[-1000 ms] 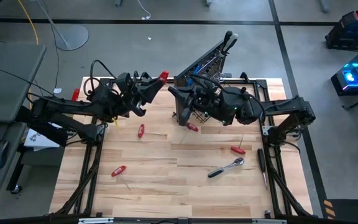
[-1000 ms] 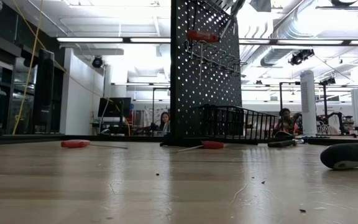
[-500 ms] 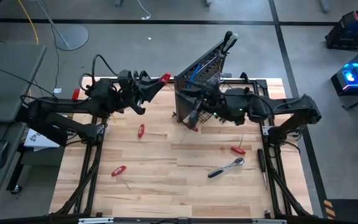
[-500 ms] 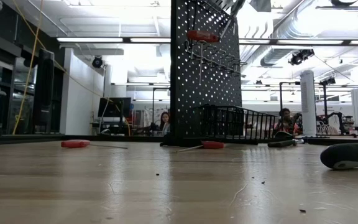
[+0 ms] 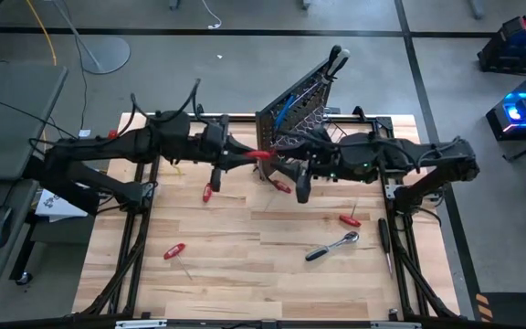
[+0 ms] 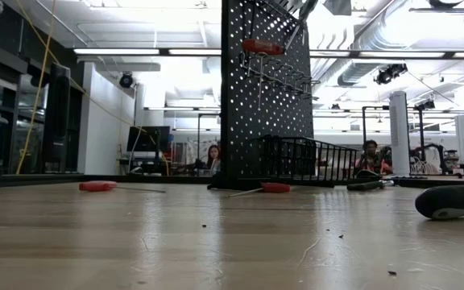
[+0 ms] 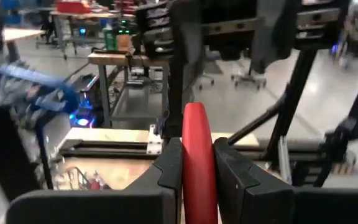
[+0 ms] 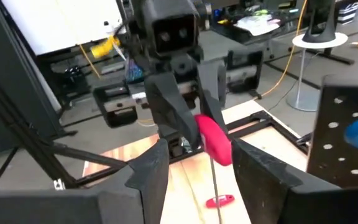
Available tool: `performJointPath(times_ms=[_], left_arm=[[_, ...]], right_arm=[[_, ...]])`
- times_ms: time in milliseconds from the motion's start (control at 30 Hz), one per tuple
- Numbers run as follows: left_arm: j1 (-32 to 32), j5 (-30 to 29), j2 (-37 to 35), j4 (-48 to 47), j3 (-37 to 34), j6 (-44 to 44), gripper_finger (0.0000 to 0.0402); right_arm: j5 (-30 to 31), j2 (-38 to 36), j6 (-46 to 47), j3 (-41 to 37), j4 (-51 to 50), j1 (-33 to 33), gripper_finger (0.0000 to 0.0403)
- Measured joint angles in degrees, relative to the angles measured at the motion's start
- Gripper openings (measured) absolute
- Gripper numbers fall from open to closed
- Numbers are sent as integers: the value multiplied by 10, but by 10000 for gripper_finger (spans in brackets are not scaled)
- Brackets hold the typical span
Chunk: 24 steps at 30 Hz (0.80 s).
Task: Hang tools onto peg board
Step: Hang the red allen wrench on the peg board
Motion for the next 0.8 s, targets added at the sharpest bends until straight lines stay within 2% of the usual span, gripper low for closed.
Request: performJointPath(times_ms=[233, 533, 800], left_arm=[[-33, -16, 41, -60, 75, 112, 45], [-41, -15, 74, -38, 85, 126, 45], [-41, -18, 65, -38, 84, 124, 45]], right_arm=[[-29, 11, -11, 0, 2, 0, 170], [-55, 18, -61, 0, 9, 2, 170], [-53, 22, -96, 0, 0, 2, 170]])
